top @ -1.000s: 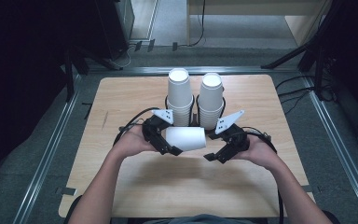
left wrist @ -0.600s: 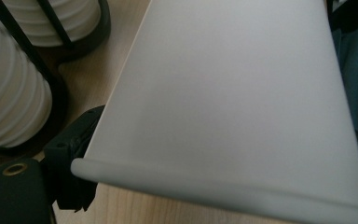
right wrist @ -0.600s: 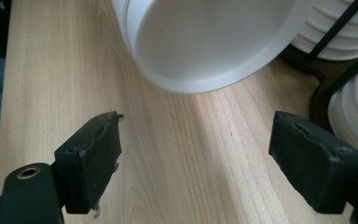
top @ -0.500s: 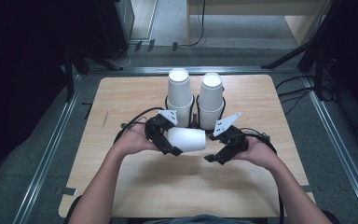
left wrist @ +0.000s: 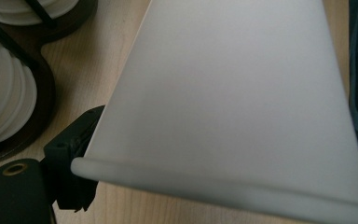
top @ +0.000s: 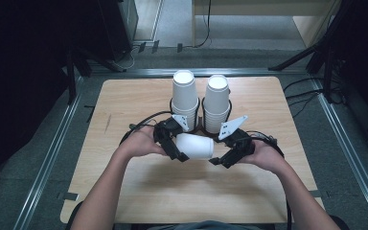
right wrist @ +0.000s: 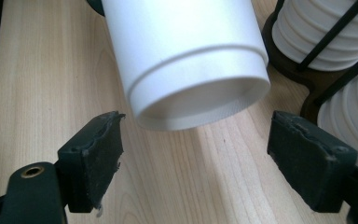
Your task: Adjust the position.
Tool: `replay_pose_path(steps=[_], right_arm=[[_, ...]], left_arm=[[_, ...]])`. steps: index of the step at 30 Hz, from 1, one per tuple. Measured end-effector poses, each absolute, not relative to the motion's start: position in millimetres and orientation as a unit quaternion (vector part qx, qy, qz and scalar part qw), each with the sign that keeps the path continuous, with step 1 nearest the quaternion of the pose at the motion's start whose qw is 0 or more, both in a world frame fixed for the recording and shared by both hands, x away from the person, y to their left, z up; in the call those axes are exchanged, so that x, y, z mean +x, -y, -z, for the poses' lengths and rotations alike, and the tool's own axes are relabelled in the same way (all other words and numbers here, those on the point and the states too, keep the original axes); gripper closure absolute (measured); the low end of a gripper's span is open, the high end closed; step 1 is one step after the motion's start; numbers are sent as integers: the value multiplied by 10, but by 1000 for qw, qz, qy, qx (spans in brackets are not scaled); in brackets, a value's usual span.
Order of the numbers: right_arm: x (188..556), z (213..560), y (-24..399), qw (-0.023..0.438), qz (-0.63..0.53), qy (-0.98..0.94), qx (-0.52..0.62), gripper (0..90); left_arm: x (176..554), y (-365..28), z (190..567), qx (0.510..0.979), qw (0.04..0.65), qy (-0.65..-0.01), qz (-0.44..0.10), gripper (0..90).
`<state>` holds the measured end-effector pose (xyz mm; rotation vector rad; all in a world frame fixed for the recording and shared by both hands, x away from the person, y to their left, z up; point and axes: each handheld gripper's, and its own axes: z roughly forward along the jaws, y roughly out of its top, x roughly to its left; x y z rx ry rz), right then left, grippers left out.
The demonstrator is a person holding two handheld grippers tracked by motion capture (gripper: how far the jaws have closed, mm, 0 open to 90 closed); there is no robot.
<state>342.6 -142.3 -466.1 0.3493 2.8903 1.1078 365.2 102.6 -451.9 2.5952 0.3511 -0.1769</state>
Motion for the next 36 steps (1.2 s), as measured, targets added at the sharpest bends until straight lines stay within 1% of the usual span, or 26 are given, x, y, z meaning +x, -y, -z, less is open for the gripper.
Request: replay_pose_path(steps=[3, 8, 12, 14, 17, 20, 24, 29, 34, 35, 36], right_arm=[[3427, 4654, 1412, 17, -357, -928, 110, 180], [3436, 4667, 1389, 20, -354, -929, 108, 180], [3434, 4678, 1371, 21, -349, -931, 108, 180], [3420, 4696, 1338, 18, -345, -933, 102, 180], [3409, 4716, 1298, 18, -342, -935, 91, 180], [3399, 4727, 1259, 15, -339, -937, 84, 180], [3388, 4753, 1205, 14, -331, -940, 83, 179], [3381, 4774, 1146, 8, -327, -942, 80, 179], [3385, 4806, 1069, -4, -318, -944, 83, 176], [3381, 4805, 1061, -5, -314, -946, 81, 180], [3379, 4802, 1057, -4, -313, -947, 74, 212]], left_arm=[[3670, -991, 4527, 956, 254, -131, 72, 103], [3680, -902, 4577, 962, 231, -124, 76, 103], [3668, -865, 4615, 962, 232, -125, 77, 103], [3650, -830, 4671, 965, 218, -125, 79, 103], [3641, -814, 4697, 964, 217, -128, 84, 103], [3645, -798, 4689, 962, 216, -138, 91, 104], [3640, -776, 4680, 963, 212, -136, 92, 104], [3607, -735, 4637, 964, 211, -129, 93, 103], [3587, -712, 4633, 967, 211, -113, 82, 100], [3586, -711, 4634, 967, 210, -114, 85, 98], [3580, -712, 4639, 968, 211, -113, 80, 97]])
